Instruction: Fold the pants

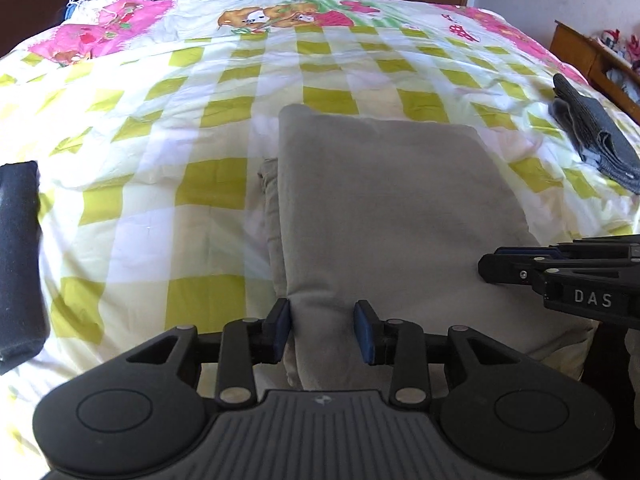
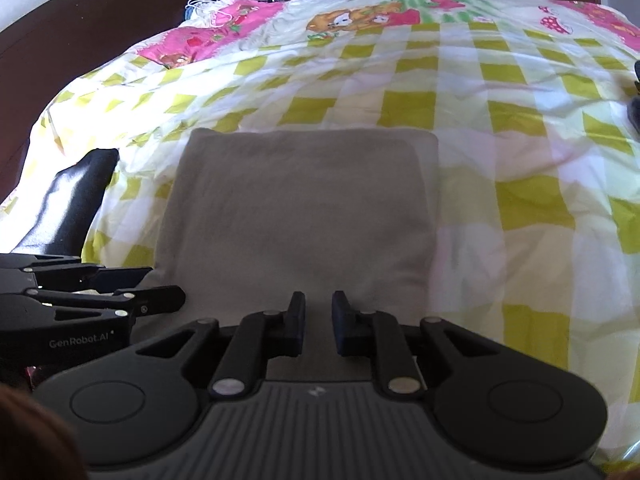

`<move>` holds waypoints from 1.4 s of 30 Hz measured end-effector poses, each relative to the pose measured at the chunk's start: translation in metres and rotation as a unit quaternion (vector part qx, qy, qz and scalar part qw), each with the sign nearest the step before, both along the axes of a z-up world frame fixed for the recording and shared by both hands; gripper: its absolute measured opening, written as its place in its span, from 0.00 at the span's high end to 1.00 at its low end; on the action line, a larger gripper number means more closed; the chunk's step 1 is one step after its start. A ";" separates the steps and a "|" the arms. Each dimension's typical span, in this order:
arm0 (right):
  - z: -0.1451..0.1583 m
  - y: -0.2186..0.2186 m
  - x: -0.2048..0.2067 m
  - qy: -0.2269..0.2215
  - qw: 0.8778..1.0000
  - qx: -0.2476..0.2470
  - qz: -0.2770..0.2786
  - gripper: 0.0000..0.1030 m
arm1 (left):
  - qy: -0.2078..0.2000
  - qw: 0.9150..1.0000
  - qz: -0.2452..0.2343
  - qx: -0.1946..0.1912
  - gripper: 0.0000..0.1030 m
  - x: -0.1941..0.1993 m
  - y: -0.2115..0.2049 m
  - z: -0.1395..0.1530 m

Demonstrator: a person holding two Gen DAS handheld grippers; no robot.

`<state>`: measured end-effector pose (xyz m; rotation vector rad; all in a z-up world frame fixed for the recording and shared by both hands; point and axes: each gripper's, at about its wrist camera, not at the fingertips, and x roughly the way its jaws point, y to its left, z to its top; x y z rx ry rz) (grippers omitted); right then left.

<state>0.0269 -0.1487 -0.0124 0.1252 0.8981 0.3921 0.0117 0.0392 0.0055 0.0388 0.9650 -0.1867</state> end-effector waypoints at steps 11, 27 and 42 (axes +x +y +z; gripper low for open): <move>0.017 0.001 -0.022 -0.009 0.999 -0.027 -0.014 0.84 | -0.027 0.999 -0.014 0.027 0.54 -0.012 -0.012 0.010; 0.070 0.028 -0.031 -0.034 0.997 -0.069 -0.025 0.83 | -0.062 0.998 -0.029 -0.010 0.54 -0.015 -0.007 0.023; 0.048 0.022 -0.022 -0.018 0.998 -0.054 -0.028 0.82 | -0.060 0.998 -0.018 0.017 0.54 -0.012 -0.012 0.026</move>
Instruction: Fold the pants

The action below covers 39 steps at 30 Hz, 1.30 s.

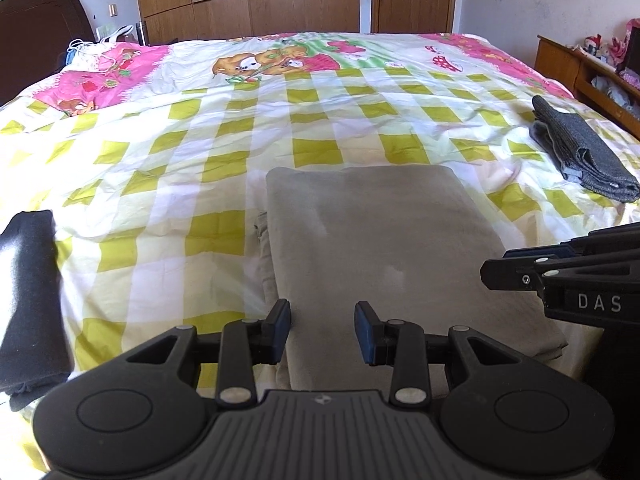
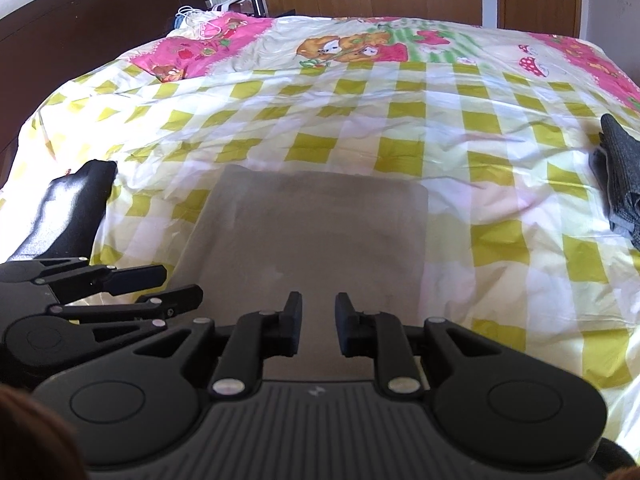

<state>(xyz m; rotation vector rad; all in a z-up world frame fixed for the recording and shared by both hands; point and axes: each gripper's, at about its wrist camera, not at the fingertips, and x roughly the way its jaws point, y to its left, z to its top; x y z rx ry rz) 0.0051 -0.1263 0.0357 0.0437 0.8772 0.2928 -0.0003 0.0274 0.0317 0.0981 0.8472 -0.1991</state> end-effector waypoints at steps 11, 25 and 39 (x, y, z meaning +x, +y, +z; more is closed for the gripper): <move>-0.022 -0.012 0.021 0.017 1.000 0.013 -0.007 0.80 | 0.025 0.999 -0.009 0.029 0.53 0.020 -0.014 -0.017; -0.045 -0.016 0.038 0.021 0.999 0.023 0.002 0.80 | 0.041 0.998 -0.011 0.038 0.43 0.033 -0.023 -0.029; -0.042 -0.024 0.031 0.012 1.000 0.014 -0.009 0.80 | 0.035 0.999 -0.002 0.029 0.41 0.024 -0.009 -0.027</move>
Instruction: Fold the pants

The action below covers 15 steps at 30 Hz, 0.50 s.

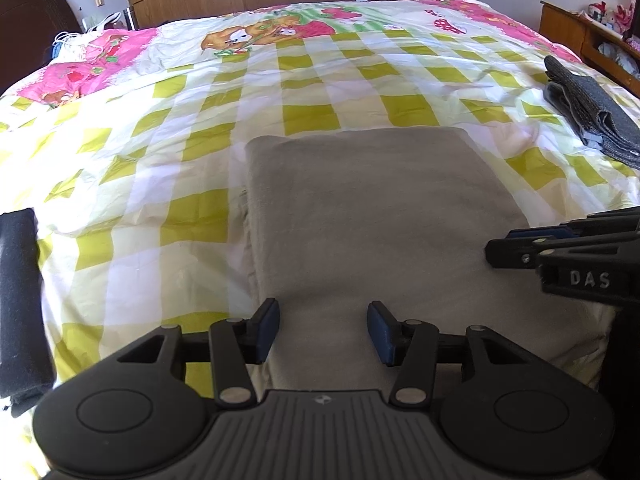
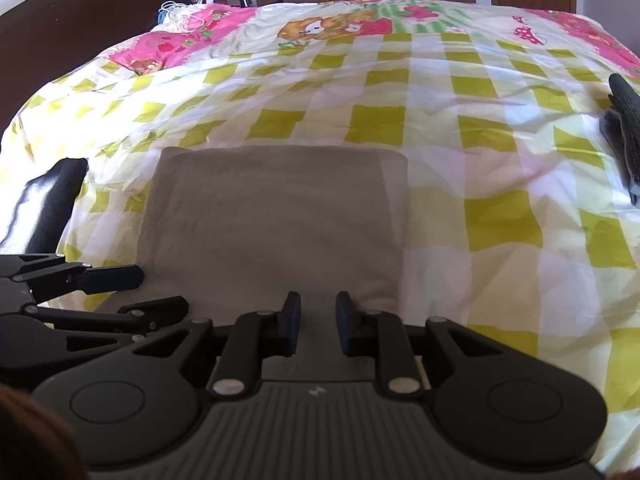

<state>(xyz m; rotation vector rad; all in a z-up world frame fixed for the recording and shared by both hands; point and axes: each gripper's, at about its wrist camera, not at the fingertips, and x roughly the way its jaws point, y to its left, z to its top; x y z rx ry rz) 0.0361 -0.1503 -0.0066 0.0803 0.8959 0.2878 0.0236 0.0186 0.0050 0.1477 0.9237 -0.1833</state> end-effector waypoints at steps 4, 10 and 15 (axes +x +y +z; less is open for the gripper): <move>0.005 -0.007 0.002 -0.005 1.000 0.003 -0.010 0.80 | -0.005 1.000 0.018 -0.020 0.41 0.001 0.016 0.009; 0.010 -0.013 0.014 -0.021 0.999 -0.017 -0.031 0.73 | -0.034 0.999 0.019 -0.030 0.41 0.011 0.016 0.021; 0.001 -0.016 0.029 -0.003 0.999 -0.021 -0.033 0.67 | -0.022 0.999 0.013 -0.032 0.40 0.027 0.011 0.009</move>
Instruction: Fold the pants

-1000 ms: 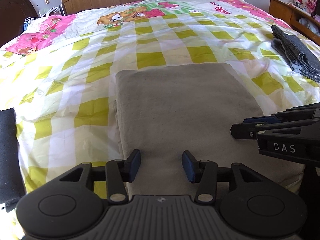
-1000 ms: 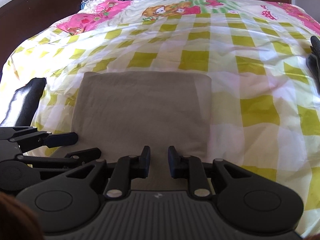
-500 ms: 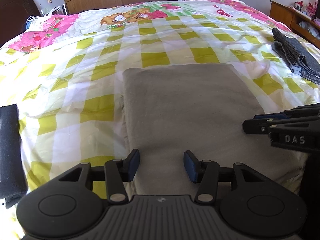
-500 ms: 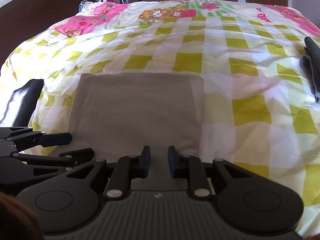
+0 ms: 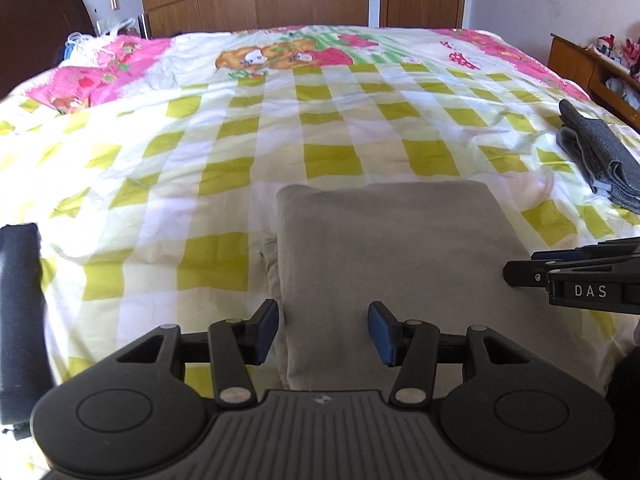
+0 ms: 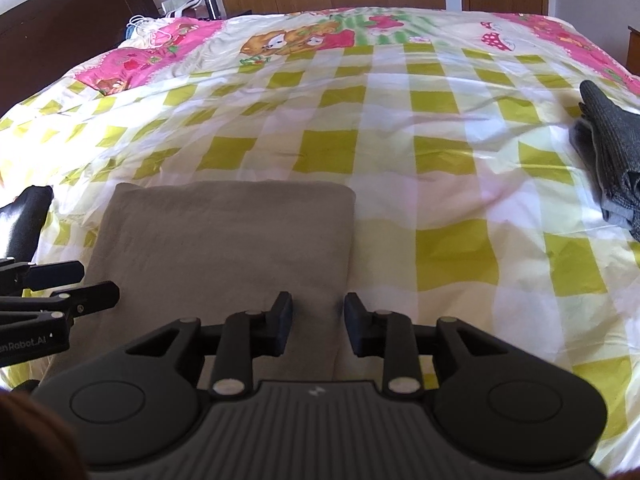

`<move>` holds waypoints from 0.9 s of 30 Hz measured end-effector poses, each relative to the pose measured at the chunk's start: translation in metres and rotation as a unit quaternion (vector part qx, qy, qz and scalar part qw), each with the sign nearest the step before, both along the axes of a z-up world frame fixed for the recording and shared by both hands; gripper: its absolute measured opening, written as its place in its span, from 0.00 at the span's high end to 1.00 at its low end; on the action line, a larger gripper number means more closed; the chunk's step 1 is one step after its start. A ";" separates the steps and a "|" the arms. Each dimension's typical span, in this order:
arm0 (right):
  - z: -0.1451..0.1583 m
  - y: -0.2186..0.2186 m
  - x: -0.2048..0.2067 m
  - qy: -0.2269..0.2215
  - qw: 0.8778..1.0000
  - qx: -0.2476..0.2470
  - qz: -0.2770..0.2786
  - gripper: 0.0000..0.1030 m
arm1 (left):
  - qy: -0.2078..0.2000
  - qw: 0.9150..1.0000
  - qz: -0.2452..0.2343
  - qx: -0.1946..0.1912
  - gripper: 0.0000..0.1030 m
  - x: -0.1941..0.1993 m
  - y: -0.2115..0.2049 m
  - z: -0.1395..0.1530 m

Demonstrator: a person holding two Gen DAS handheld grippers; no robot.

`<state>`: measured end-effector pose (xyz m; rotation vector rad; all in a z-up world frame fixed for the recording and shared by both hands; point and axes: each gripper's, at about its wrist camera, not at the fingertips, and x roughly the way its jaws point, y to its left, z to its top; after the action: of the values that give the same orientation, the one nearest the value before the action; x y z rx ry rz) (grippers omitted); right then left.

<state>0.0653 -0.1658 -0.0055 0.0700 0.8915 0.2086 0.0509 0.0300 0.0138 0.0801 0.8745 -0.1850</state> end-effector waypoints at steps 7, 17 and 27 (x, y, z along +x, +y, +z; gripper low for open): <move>-0.010 0.007 0.004 0.006 1.000 0.002 0.023 0.58 | 0.023 1.000 -0.001 -0.006 0.30 0.007 0.001 -0.019; -0.014 0.003 0.007 0.005 0.999 0.021 0.034 0.54 | 0.020 0.999 0.007 -0.024 0.28 0.004 0.015 -0.017; -0.014 -0.010 0.000 0.004 0.998 0.044 0.033 0.54 | 0.023 0.999 0.002 -0.026 0.26 0.006 0.015 -0.020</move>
<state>0.0656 -0.1758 -0.0198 0.1235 0.8932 0.3096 0.0573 0.0451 -0.0062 0.0260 0.9151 -0.2062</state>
